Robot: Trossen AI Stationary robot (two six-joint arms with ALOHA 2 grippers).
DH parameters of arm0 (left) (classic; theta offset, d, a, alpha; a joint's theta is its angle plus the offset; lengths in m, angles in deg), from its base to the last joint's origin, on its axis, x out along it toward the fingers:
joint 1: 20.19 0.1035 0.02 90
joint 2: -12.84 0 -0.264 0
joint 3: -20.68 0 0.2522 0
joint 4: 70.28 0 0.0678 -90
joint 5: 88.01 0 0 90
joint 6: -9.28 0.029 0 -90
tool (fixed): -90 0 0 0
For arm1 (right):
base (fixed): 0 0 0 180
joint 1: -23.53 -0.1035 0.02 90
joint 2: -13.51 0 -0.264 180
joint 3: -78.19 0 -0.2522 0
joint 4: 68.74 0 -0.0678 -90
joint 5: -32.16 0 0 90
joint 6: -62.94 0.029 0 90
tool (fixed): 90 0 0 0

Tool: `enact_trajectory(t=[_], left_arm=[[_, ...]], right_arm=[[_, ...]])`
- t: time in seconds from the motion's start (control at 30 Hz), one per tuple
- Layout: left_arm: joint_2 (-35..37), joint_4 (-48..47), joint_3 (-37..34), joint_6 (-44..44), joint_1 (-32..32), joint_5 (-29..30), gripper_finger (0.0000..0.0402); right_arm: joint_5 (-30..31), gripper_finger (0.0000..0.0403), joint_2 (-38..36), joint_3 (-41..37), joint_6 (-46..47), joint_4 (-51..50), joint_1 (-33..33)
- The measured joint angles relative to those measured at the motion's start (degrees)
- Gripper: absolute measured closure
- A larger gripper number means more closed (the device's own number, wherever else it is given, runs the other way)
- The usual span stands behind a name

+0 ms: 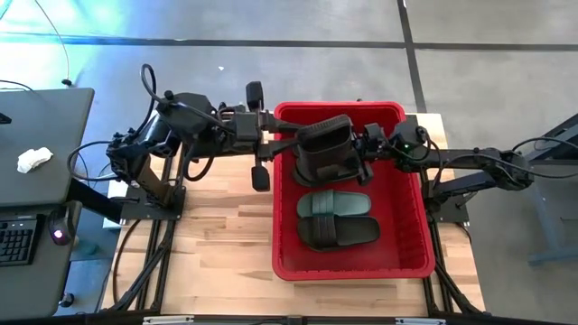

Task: Pick and place slides into bin
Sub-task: Put the black slide into the red container

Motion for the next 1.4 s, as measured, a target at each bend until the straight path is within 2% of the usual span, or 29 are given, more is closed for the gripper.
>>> enact_trajectory(t=[0.2, 0.33, 0.47, 0.6, 0.8, 0.93, 1.17, 1.27, 1.4], left_arm=[[-0.02, -1.05, 0.02, 0.46, -0.13, -0.02, 0.0306], [-0.09, -1.92, 0.02, 0.52, -0.13, -0.07, 0.0257], [-0.15, -4.21, 0.02, 4.69, -0.11, 0.18, 0.0203], [0.9, -7.84, 0.02, 6.69, -0.13, 2.35, 0.0159], [3.67, -10.47, 0.0, 7.72, -0.1, 3.65, 0.0118], [5.3, -15.41, 0.0, 7.41, -0.13, 6.78, 0.0104], [7.26, -21.61, 0.0, 3.07, -0.11, 7.65, 0.0098], [7.17, -24.1, 0.0, 2.9, -0.11, 7.63, 0.0102], [7.15, -27.54, -0.02, 2.82, -0.11, 7.63, 0.0109]], right_arm=[[0.49, 0.0355, 0.0, 0.0, -0.55, -0.36, 0.0], [0.77, 0.0356, 0.02, 0.0, -0.98, -0.44, 0.0], [1.15, 0.0357, -0.02, 0.0, -0.99, -0.8, 0.0], [2.13, 0.0357, -0.66, 0.0, -1.14, -3.55, 0.0], [2.97, 0.0357, -1.51, 0.0, -1.36, -7.22, 0.11], [3.02, 0.0358, -3.39, 0.0, -1.4, -10.24, 1.09], [3.37, 0.0358, -9.39, 0.02, 0.27, -23.98, 4.84], [2.94, 0.0358, -12.14, 0.32, 0.38, -34.4, 6.45], [1.23, 0.0358, -13.81, 6.32, -1.53, -54.47, 8.45]])
